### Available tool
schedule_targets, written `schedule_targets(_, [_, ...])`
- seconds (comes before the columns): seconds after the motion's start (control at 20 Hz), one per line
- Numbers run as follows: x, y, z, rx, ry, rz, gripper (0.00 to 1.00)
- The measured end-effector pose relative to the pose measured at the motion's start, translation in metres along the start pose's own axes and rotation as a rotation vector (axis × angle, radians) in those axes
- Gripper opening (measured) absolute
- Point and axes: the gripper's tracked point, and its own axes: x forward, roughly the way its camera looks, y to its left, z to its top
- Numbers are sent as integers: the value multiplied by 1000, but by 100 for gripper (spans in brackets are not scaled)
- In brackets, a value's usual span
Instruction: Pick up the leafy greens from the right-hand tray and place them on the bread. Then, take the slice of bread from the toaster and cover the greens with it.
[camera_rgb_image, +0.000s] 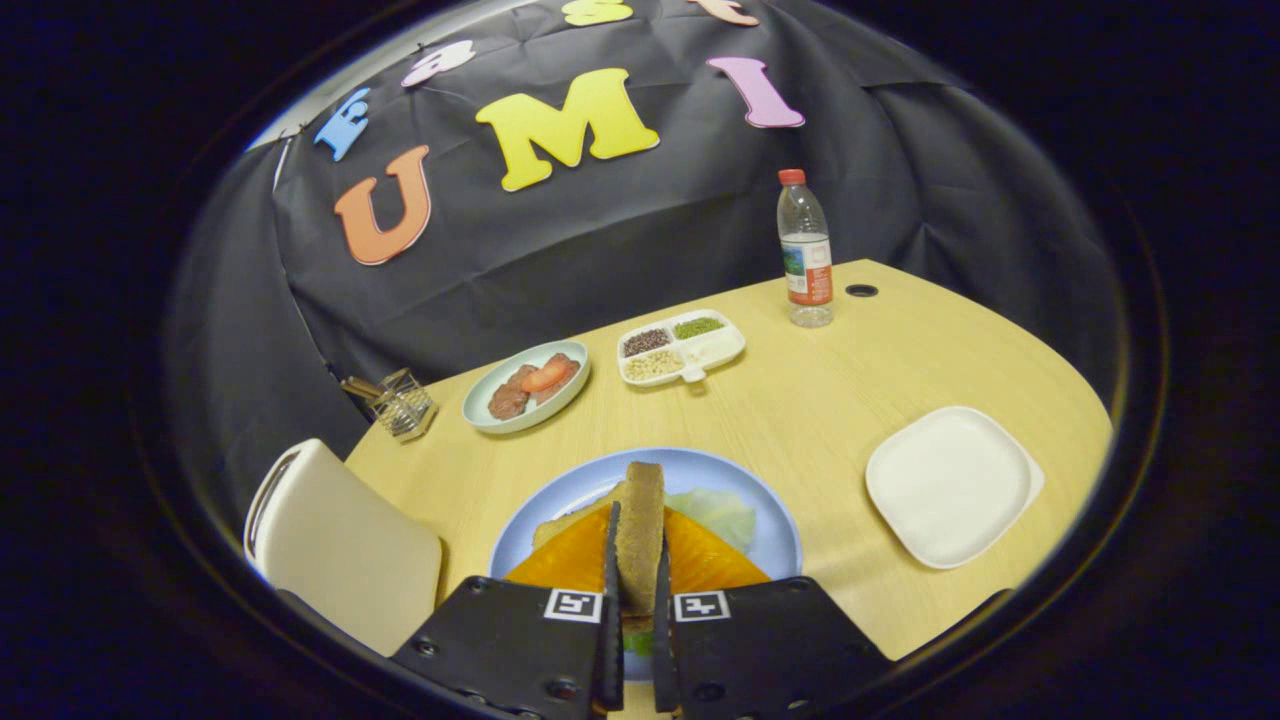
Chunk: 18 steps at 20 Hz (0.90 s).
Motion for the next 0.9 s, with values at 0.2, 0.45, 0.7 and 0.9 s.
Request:
schedule_targets(0.2, [6,-8,-7,-49,-9,-33,14])
schedule_targets(0.45, [9,-17,-14,-45,-8,-52,39])
schedule_targets(0.7, [-2,-22,-10,-72,-23,-89,63])
schedule_targets(0.9, [-31,-15,1,-96,-60,-96,90])
